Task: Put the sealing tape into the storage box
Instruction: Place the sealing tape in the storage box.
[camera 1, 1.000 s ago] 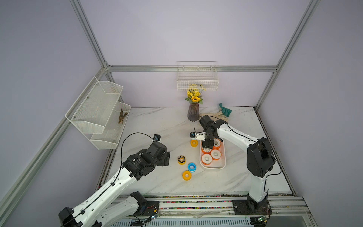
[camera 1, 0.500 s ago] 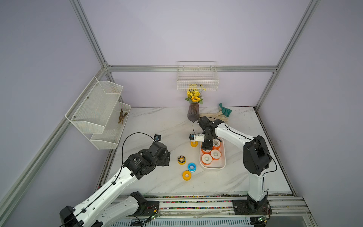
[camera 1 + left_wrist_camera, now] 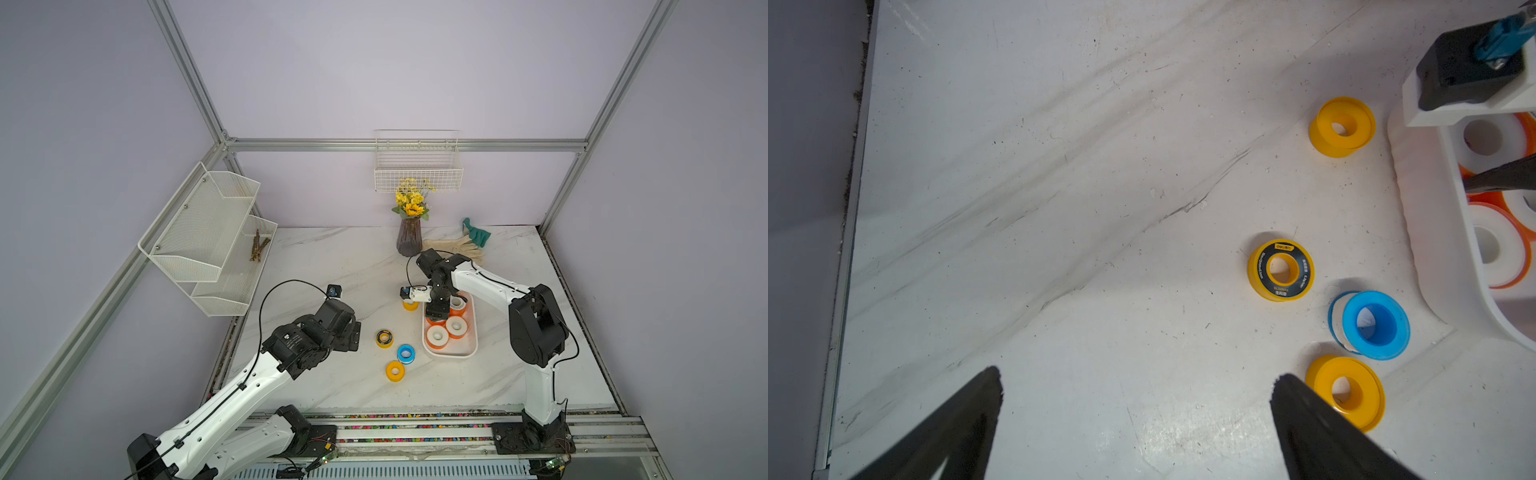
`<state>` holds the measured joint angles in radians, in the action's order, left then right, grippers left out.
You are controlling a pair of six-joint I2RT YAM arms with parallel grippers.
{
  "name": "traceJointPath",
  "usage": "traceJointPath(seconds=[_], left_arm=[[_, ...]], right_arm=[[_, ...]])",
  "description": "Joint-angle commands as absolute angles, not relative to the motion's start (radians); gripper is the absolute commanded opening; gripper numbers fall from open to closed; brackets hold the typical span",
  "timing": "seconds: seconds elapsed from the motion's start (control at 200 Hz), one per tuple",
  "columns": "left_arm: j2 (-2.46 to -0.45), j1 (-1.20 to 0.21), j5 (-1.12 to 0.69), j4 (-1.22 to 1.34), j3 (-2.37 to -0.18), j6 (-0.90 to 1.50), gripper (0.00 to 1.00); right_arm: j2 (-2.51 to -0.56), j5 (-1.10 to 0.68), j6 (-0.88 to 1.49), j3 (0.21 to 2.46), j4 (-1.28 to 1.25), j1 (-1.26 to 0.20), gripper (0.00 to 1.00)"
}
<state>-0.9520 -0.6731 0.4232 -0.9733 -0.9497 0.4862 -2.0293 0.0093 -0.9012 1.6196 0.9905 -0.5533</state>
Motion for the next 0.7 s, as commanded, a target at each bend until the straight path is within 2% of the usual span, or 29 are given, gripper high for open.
traceJointPath(seconds=[0.0,0.695], left_arm=[[-0.946,-0.666,0.423,-0.95,-0.943,0.472,1.0],[-0.948,-0.665,0.426,-0.953,-0.943,0.474,1.0]], right_arm=[[-2.039,0.008,-0.89,1.638,0.996,-0.548,0.75],[-2.022,0.018,-0.881,1.629,1.004,-0.54,0.76]])
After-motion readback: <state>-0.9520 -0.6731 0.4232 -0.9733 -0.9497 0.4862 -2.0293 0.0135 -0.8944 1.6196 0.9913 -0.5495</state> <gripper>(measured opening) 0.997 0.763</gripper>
